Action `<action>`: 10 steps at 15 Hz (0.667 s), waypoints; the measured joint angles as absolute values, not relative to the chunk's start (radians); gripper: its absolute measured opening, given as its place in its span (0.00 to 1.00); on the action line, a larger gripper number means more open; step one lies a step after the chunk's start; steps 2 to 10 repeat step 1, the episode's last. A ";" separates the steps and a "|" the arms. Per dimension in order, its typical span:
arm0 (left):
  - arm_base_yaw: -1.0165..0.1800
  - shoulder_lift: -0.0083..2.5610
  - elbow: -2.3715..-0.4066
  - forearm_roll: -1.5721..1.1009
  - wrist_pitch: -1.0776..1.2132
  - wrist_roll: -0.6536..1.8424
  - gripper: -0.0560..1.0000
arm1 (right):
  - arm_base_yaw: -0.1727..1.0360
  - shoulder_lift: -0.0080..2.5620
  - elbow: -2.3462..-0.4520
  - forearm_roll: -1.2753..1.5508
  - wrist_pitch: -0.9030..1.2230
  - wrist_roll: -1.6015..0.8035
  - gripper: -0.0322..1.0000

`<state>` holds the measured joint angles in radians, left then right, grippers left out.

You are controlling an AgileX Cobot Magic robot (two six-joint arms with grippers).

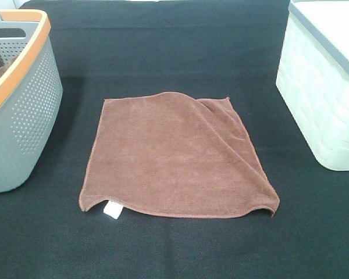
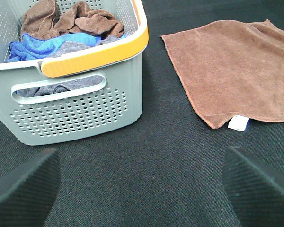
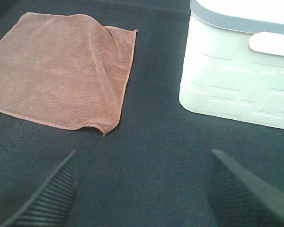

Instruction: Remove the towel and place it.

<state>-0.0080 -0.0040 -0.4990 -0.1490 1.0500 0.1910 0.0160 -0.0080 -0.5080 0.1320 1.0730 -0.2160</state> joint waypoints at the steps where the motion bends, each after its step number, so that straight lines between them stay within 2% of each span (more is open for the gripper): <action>1: -0.008 -0.004 -0.499 -0.149 1.050 0.191 0.88 | 0.016 -0.008 -0.508 0.132 1.073 -0.216 0.72; 10: -0.008 -0.004 -0.499 -0.149 1.050 0.191 0.88 | 0.016 -0.008 -0.508 0.132 1.073 -0.216 0.72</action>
